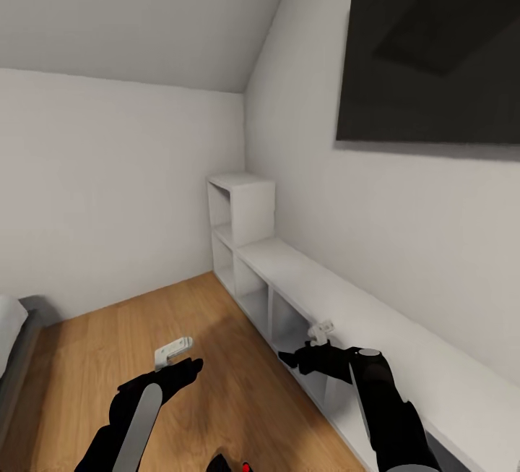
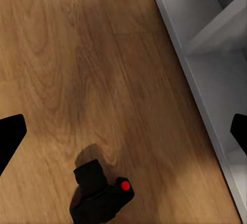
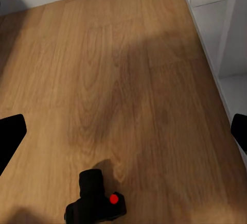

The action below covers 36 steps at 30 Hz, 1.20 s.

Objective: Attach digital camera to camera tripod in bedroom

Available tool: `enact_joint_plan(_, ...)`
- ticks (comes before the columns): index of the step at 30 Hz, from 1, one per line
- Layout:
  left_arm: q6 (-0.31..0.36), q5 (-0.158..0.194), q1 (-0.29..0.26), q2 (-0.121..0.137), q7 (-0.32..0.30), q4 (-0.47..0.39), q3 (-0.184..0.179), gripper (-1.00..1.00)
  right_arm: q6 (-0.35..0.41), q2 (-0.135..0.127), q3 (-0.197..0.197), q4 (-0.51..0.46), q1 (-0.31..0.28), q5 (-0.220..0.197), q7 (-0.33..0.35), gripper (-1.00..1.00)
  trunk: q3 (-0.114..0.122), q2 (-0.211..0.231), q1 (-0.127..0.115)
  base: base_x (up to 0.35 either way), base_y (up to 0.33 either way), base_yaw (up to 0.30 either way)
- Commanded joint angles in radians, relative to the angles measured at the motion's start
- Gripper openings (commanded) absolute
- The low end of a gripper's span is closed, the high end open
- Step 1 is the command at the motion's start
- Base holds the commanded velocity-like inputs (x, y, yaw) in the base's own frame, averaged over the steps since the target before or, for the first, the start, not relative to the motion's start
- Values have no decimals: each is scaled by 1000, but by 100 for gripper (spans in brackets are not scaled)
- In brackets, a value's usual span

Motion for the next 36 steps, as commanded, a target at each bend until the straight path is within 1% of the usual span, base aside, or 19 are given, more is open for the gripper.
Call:
enact_joint_plan(1, 2, 11, -1, 0, 9, -1, 0, 100, 2, 1, -3, -1, -1, 9, 10, 100, -4, -8, 4, 0, 0, 0)
enact_joint_plan(6, 1, 11, -1, 0, 9, -1, 1, 100, 1, 1, -2, -1, -1, 10, 11, 100, -20, -43, 23, 0, 0, 0)
enact_joint_plan(36, 1, 11, -1, 0, 9, 0, 1, 100, -2, 1, 2, 17, -1, 10, 11, 100, -136, -50, 36, 0, 0, 0)
